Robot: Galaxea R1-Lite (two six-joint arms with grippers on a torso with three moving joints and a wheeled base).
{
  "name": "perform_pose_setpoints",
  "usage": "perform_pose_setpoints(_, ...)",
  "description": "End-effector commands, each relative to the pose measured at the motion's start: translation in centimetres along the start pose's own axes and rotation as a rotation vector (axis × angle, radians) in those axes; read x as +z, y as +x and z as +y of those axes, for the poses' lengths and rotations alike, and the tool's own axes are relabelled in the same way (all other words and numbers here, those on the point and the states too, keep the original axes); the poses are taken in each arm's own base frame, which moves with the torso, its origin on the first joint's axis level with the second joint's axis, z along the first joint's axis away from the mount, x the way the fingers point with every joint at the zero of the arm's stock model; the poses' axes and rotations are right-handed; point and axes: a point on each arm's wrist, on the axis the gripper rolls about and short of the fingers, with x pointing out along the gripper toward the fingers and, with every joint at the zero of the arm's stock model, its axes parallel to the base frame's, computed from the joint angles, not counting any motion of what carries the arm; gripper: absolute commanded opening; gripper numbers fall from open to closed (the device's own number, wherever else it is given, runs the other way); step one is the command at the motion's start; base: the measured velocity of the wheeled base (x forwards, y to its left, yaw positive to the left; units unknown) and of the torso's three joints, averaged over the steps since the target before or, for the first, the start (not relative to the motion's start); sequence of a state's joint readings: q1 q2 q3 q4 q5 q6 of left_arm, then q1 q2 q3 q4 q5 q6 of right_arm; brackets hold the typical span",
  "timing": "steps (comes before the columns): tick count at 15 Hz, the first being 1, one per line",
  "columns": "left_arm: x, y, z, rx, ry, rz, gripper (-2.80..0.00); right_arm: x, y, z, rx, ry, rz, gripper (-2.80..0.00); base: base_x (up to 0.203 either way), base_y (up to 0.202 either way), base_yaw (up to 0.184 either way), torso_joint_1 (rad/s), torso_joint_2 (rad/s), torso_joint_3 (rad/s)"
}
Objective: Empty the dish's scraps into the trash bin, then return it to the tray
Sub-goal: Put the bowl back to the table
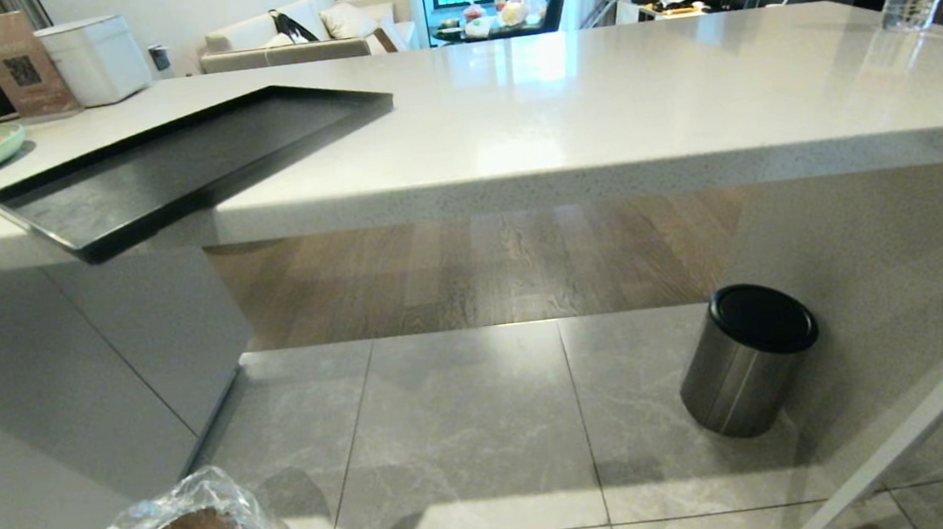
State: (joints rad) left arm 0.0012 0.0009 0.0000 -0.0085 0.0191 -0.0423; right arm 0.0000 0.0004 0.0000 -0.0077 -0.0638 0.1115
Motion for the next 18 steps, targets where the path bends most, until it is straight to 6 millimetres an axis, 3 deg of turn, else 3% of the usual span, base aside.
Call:
perform_pose_setpoints(1,0.01,0.01,0.0,0.001,-0.001,0.0,-2.8,-0.01,0.01,0.0,-0.001,0.0,0.002,-2.8,0.0,0.0,0.0,0.0,0.0,0.0)
perform_pose_setpoints(9,0.02,0.01,0.0,0.001,-0.002,-0.002,-2.8,0.0,0.0,0.0,-0.001,0.001,0.0,-2.8,0.0,0.0,0.0,0.0,0.0,0.0)
perform_pose_setpoints(18,0.02,0.01,0.0,0.001,-0.001,-0.002,-2.8,0.0,0.0,0.0,-0.001,0.0,0.0,-2.8,0.0,0.16,-0.003,0.002,0.0,0.002)
